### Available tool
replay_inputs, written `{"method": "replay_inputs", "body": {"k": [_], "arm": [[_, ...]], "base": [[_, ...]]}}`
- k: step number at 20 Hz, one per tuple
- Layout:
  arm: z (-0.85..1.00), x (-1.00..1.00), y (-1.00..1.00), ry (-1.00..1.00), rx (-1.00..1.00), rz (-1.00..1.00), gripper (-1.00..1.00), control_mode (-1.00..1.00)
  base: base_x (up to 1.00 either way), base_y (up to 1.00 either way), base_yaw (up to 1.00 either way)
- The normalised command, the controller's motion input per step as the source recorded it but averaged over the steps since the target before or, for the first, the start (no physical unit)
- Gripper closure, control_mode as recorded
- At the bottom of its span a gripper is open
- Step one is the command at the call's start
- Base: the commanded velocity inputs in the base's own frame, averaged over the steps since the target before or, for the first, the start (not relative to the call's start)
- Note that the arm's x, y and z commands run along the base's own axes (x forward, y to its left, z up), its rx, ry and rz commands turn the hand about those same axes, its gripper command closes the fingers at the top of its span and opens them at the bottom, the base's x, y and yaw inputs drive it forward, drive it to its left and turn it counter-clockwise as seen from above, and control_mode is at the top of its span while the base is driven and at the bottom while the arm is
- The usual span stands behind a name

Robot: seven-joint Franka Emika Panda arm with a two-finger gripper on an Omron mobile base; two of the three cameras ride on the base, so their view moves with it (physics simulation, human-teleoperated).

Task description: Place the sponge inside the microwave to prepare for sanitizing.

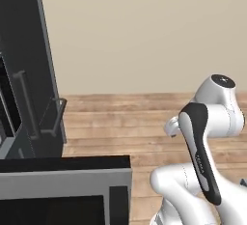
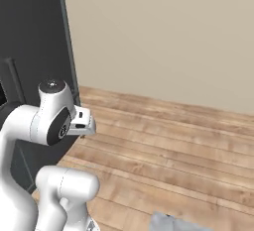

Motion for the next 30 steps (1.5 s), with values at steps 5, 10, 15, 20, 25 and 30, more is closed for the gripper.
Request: {"method": "replay_inputs", "body": {"k": [5, 10, 15, 20, 25, 30], "arm": [[0.0, 0.0, 0.0, 0.0, 0.0, 0.0, -1.0, 1.0], [0.0, 0.0, 0.0, 0.0, 0.0, 0.0, -1.0, 1.0], [0.0, 0.0, 0.0, 0.0, 0.0, 0.0, -1.0, 1.0], [0.0, 0.0, 0.0, 0.0, 0.0, 0.0, -1.0, 1.0], [0.0, 0.0, 0.0, 0.0, 0.0, 0.0, -1.0, 1.0], [0.0, 0.0, 0.0, 0.0, 0.0, 0.0, -1.0, 1.0]], "base": [[-0.92, -0.02, -0.13], [-0.81, -0.02, -0.14], [-0.7, 0.01, -0.07], [-0.65, 0.04, 0.32], [-0.42, 0.05, 0.77], [-0.31, 0.11, 0.9]]}}
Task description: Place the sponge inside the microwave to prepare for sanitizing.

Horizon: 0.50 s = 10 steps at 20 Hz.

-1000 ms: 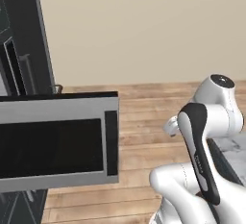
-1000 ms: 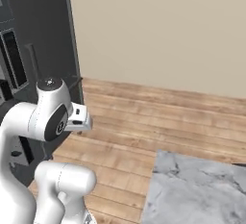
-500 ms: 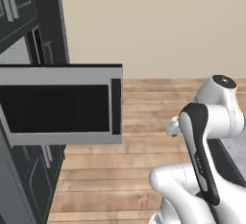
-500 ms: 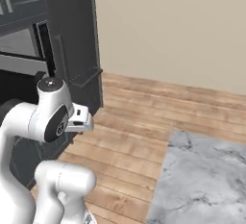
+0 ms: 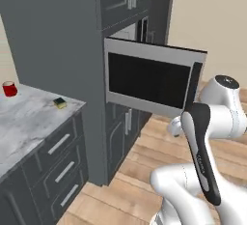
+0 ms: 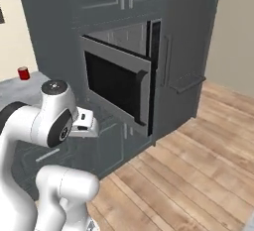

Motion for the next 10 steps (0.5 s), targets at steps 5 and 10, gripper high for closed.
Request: {"method": "replay_inputs", "body": {"k": [5, 10], "arm": [[0.0, 0.0, 0.0, 0.0, 0.0, 0.0, -1.0, 1.0], [0.0, 0.0, 0.0, 0.0, 0.0, 0.0, -1.0, 1.0]], "base": [[0.07, 0.21, 0.67], [0.64, 0.25, 0.25]]}}
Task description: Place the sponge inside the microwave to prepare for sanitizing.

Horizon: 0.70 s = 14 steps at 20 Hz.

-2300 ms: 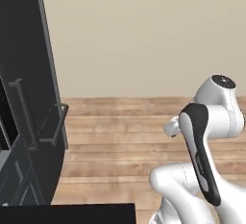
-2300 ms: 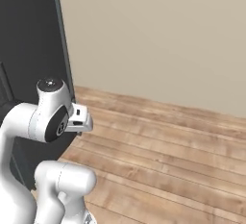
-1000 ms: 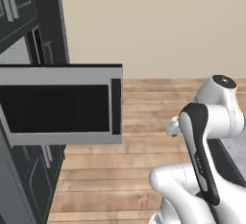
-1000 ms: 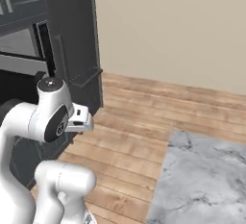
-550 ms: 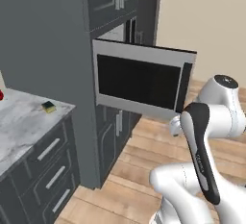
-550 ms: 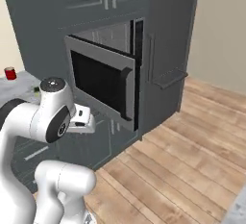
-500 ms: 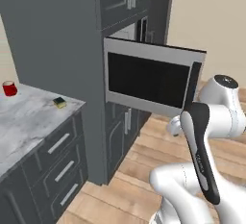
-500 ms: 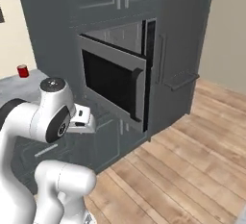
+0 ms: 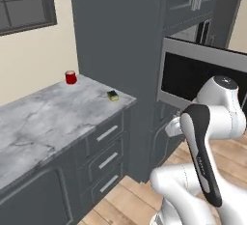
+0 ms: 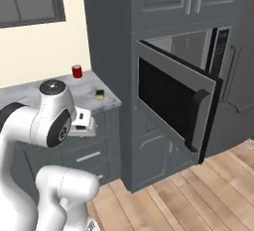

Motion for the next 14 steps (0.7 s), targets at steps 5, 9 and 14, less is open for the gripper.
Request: {"method": "replay_inputs", "body": {"k": [5, 9, 14], "arm": [[0.0, 0.0, 0.0, 0.0, 0.0, 0.0, -1.0, 1.0], [0.0, 0.0, 0.0, 0.0, 0.0, 0.0, -1.0, 1.0], [0.0, 0.0, 0.0, 0.0, 0.0, 0.0, -1.0, 1.0]], "base": [[0.75, 0.12, 0.24], [0.52, 0.02, 0.2], [0.69, 0.02, 0.02]]}}
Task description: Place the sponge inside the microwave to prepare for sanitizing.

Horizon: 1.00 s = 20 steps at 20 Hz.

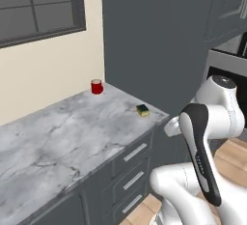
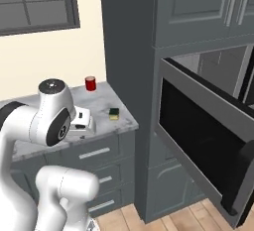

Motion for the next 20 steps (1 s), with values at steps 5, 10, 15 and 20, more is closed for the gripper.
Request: {"method": "replay_inputs", "body": {"k": [5, 10, 15, 20], "arm": [[0.0, 0.0, 0.0, 0.0, 0.0, 0.0, -1.0, 1.0], [0.0, 0.0, 0.0, 0.0, 0.0, 0.0, -1.0, 1.0], [0.0, 0.0, 0.0, 0.0, 0.0, 0.0, -1.0, 1.0], [0.0, 0.0, 0.0, 0.0, 0.0, 0.0, -1.0, 1.0]], "base": [[0.62, 0.0, 0.0], [0.36, 0.0, 0.03], [0.31, 0.04, 0.01], [0.05, 0.01, 0.02]]}}
